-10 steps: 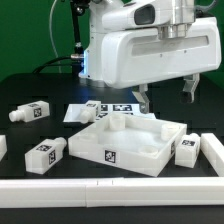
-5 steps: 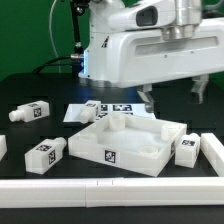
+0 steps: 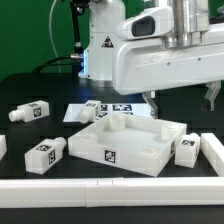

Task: Assemble square table

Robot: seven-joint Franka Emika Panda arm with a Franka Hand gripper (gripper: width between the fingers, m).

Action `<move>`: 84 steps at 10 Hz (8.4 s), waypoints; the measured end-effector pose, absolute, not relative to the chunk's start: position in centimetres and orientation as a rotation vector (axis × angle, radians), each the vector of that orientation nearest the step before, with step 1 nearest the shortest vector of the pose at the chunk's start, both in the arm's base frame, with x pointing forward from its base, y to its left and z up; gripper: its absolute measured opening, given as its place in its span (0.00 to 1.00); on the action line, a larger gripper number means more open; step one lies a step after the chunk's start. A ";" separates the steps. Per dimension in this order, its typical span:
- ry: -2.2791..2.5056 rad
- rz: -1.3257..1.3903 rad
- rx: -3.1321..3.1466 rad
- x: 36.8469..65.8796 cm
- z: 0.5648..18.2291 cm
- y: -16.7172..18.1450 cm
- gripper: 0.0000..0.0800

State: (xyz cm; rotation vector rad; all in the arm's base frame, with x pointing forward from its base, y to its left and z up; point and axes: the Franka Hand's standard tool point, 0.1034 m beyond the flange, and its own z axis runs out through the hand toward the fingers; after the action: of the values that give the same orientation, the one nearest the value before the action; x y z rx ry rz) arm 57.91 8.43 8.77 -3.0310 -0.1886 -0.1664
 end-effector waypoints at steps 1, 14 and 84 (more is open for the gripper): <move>-0.128 -0.147 -3.033 57.7 8.6 8.6 0.81; 0.382 0.032 -2.975 57.1 3.8 11.3 0.81; 0.290 0.078 -2.964 46.7 8.9 2.0 0.81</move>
Offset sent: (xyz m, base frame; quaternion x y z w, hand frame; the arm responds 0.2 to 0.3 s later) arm 0.0184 0.0185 -0.0107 0.0331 -0.0906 0.3067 0.9469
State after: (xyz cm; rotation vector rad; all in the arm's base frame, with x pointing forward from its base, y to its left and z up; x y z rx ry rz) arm 46.69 2.01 8.88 -2.9640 0.2896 0.0782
